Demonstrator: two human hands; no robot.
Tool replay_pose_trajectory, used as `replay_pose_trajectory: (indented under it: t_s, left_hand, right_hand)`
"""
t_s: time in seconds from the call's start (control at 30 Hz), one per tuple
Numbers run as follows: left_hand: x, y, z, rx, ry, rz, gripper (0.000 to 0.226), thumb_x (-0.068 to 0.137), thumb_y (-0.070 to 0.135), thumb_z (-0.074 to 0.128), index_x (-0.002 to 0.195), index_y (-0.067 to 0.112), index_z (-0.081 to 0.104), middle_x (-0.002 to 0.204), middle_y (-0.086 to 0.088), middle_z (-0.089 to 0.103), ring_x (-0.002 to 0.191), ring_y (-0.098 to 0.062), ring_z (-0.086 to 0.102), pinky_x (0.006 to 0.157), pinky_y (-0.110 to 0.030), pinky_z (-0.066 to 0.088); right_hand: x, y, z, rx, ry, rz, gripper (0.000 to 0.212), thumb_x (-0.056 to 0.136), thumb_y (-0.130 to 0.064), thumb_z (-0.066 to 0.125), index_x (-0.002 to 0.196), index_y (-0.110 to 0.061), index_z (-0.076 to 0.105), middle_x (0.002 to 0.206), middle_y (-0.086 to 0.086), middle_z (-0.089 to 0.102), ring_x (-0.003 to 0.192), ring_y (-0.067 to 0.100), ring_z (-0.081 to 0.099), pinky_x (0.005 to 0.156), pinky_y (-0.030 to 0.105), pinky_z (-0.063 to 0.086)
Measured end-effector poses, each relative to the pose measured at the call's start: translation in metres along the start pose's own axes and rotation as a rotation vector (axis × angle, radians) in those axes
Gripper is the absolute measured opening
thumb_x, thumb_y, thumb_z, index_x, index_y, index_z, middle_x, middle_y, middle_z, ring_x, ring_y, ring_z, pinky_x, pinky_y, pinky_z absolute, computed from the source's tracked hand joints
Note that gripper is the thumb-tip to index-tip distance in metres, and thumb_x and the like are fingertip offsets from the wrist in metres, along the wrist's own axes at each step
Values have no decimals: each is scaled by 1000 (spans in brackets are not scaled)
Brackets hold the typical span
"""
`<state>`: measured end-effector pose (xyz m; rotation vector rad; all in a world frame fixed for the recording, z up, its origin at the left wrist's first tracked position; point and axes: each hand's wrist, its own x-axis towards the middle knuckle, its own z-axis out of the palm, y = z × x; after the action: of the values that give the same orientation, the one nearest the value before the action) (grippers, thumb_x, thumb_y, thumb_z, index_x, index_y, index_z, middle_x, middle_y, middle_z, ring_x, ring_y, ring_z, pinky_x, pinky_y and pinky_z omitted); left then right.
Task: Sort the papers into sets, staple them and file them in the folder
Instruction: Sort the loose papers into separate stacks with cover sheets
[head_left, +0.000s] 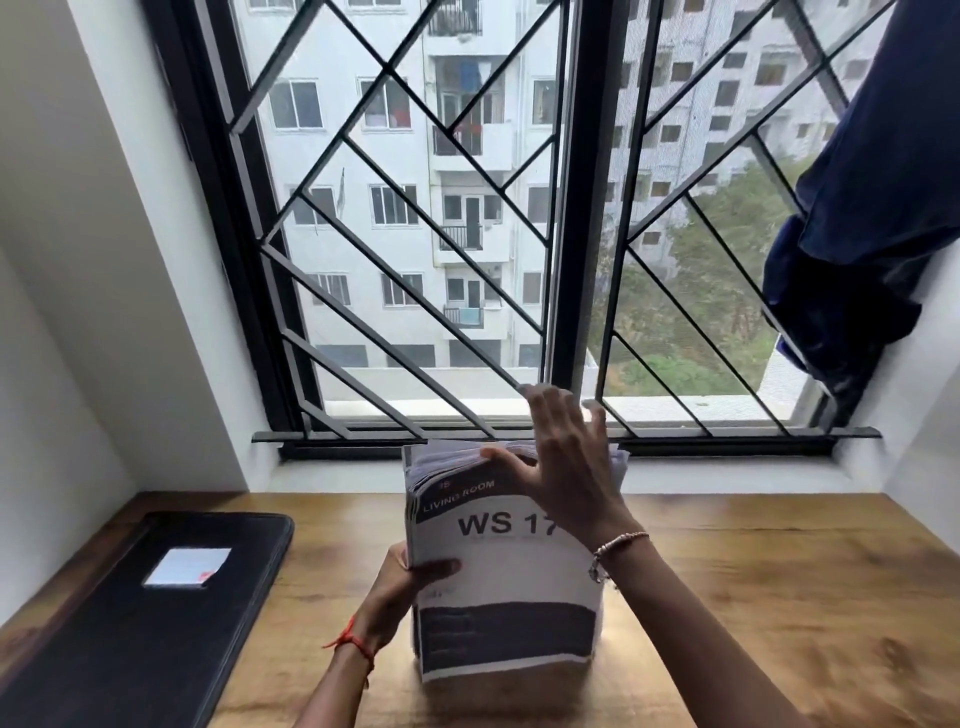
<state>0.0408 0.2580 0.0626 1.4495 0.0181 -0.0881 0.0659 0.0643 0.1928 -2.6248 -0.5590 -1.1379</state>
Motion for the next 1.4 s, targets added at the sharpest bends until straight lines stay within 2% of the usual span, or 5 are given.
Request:
replay_pose_trajectory:
  t_s: [0.17, 0.37, 0.77, 0.97, 1.4]
  left_hand:
    - [1, -4, 0, -53, -12, 5, 53, 43, 21, 83, 93, 6, 73, 99, -17, 71, 85, -25, 69, 71, -32, 57]
    - [3, -2, 1, -43, -12, 8, 59, 40, 22, 82, 95, 7, 70, 95, -12, 73, 81, -22, 69, 69, -31, 57]
    - [3, 1, 28, 28, 234, 94, 19, 80, -5, 64, 95, 7, 63, 90, -14, 68, 85, -31, 65, 71, -38, 58]
    - [2, -2, 29, 9, 260, 114, 25, 74, 1, 73, 95, 11, 65, 89, -10, 71, 85, -29, 66, 71, -38, 57]
    - [0, 5, 10, 20, 5, 53, 46, 51, 4, 69, 95, 17, 61, 80, 11, 73, 74, -1, 67, 74, -23, 56]
  right_hand:
    - [-40, 51, -3, 251, 243, 294, 80, 73, -72, 49, 122, -9, 44, 118, 8, 56, 109, 19, 49, 96, 38, 34]
    - [-97, 67, 33, 858, -106, 674, 123, 42, -88, 58, 135, -14, 30, 115, -3, 53, 106, 13, 53, 76, 14, 41]
    - [-101, 31, 62, 662, 38, 633, 17, 80, -9, 69, 87, -9, 54, 77, 5, 61, 70, 19, 59, 53, 1, 36]
    - [-117, 18, 68, 725, 152, 517, 43, 89, -52, 47, 100, -12, 58, 102, 2, 50, 94, 13, 50, 85, 4, 37]
    - [-97, 63, 60, 1115, -226, 837, 36, 54, -7, 87, 86, -10, 71, 84, 7, 73, 76, 22, 66, 65, 34, 57]
